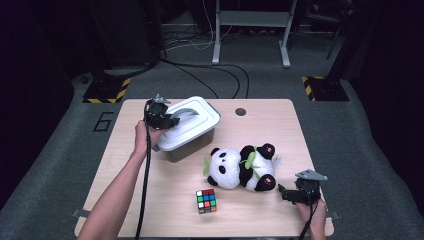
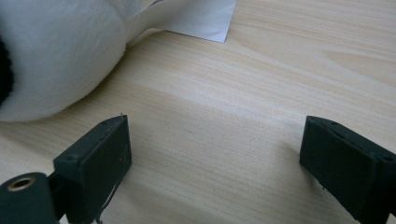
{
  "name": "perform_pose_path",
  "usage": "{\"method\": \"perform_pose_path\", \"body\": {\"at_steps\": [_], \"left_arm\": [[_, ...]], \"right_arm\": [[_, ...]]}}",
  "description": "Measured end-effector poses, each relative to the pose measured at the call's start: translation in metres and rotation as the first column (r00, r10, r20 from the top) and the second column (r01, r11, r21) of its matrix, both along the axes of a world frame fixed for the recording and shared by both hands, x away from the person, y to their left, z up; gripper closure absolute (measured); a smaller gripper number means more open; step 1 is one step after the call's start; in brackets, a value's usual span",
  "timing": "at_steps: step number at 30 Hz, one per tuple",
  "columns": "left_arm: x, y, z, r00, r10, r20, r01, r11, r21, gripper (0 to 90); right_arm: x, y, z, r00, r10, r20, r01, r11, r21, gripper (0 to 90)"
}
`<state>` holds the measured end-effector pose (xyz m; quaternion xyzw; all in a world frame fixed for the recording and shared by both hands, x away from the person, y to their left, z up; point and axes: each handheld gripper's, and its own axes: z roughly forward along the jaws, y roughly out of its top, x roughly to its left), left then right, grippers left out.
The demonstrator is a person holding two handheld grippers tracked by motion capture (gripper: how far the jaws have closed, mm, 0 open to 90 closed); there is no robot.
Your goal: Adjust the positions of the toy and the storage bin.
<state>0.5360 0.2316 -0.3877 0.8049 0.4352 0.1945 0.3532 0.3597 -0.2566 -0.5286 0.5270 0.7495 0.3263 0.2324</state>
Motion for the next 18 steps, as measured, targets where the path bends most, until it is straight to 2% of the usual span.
{"method": "perform_pose_path", "body": {"at_steps": [3, 7, 9, 18], "left_arm": [[0.001, -0.004, 0.0, 1.0, -0.001, -0.002, 0.001, 1.0, 0.009, 64.2], [0.004, -0.011, -0.001, 1.0, -0.001, -0.004, 0.001, 0.9999, -0.015, 64.5], [0.004, -0.014, 0.0, 0.9999, -0.01, -0.01, 0.01, 0.9999, 0.001, 64.8], [0.008, -0.028, 0.001, 0.9997, -0.026, -0.006, 0.026, 0.9996, 0.012, 66.0]], "right_arm": [[0.0, 0.0, 0.0, 1.0, -0.004, -0.001, 0.004, 1.0, 0.002, 8.3], [0.0, 0.0, 0.0, 1.0, -0.001, 0.0, 0.001, 1.0, 0.001, 8.3], [0.0, 0.0, 0.0, 1.0, -0.001, 0.0, 0.001, 1.0, 0.001, 8.3], [0.0, 0.0, 0.0, 1.0, -0.002, 0.0, 0.002, 1.0, 0.001, 8.3]]}}
